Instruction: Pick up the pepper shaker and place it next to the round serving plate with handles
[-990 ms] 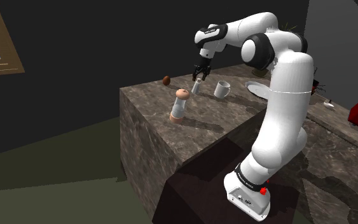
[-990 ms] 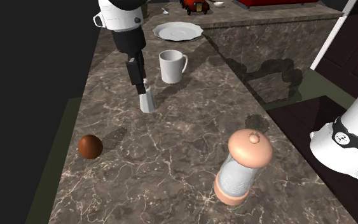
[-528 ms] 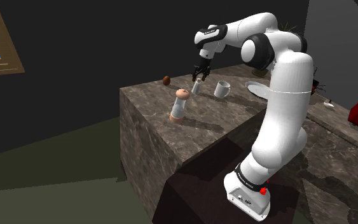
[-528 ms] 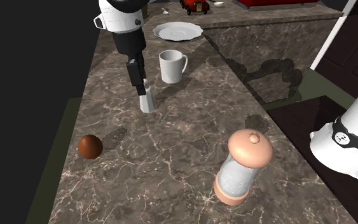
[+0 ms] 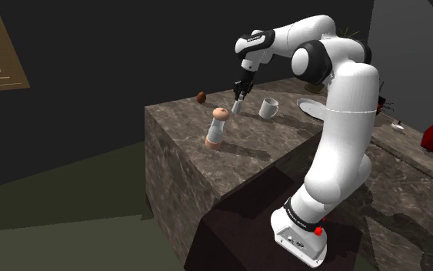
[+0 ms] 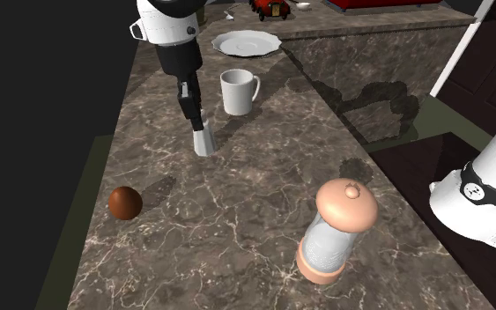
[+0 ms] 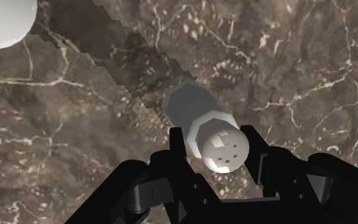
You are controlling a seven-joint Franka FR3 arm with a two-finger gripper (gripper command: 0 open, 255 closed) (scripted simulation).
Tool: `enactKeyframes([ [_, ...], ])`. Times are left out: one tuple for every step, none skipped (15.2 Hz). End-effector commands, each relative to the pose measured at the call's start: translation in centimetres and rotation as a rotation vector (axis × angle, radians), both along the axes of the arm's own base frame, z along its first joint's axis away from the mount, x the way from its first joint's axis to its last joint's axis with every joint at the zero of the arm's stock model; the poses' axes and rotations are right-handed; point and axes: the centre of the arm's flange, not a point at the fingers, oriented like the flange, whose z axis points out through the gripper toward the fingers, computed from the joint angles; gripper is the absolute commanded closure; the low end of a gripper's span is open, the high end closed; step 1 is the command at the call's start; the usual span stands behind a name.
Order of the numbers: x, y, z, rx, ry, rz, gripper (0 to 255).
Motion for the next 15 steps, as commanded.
enactKeyframes([
  [0.0,0.0,0.0,0.000,0.000,0.000,255],
  [0.0,0.0,0.0,0.000,0.000,0.000,255],
  [0.0,0.0,0.5,0.000,0.000,0.000,255],
  [0.0,0.0,1.0,0.000,0.000,0.000,255],
  [0.0,0.0,1.6,0.000,0.000,0.000,255],
  [0.0,0.0,2.1,0.000,0.000,0.000,255],
  [0.0,0.0,2.6,0.000,0.000,0.000,255],
  [0.0,0.0,3.1,0.000,0.000,0.000,255],
  [0.0,0.0,3.7,0.000,0.000,0.000,255],
  [0.0,0.0,4.2,0.000,0.000,0.000,255],
  [0.0,0.0,4.7,0.000,0.000,0.000,255],
  [0.0,0.0,5.3,0.000,0.000,0.000,255],
  [0.0,0.0,5.8,0.000,0.000,0.000,255],
  [0.0,0.0,6.3,0.000,0.000,0.000,255],
  [0.0,0.0,6.8,0.000,0.000,0.000,255],
])
